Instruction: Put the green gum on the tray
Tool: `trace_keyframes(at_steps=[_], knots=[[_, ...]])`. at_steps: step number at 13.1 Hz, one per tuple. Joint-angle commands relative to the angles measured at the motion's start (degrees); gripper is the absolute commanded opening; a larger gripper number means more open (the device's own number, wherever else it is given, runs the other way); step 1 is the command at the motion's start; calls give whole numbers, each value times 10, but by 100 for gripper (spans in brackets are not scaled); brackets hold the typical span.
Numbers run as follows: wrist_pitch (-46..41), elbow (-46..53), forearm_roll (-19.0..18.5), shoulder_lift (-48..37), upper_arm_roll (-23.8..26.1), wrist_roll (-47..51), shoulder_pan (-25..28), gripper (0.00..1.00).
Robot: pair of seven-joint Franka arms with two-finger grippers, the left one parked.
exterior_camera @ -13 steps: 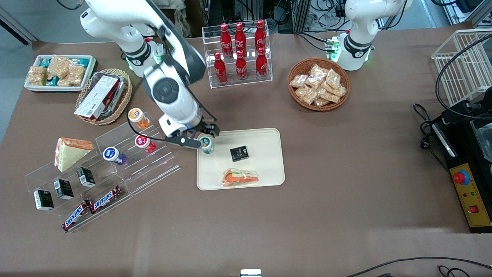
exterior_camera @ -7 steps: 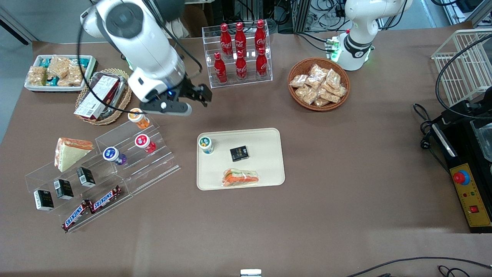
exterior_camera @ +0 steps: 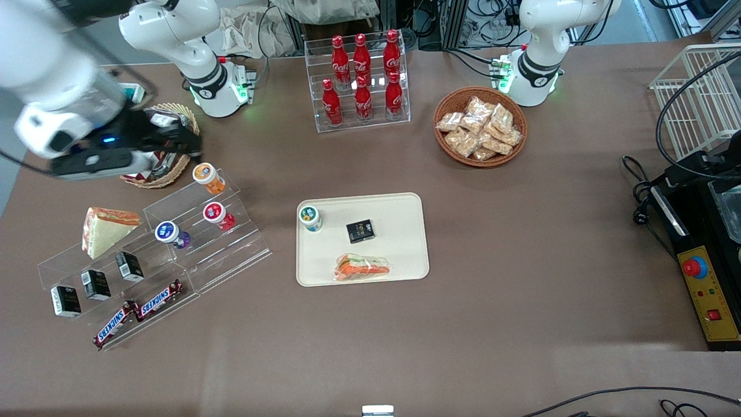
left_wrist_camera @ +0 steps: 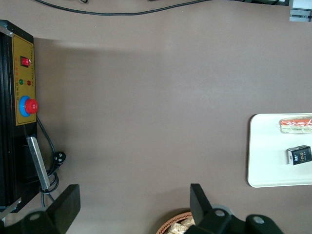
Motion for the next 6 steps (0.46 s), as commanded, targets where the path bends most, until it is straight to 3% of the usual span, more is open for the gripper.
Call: trace_keyframes(at_steps=[1,6], knots=[[-5,-7,-11,-2,8,-111,-69,100],[-4,0,-25,0,4,-128,-99,100]])
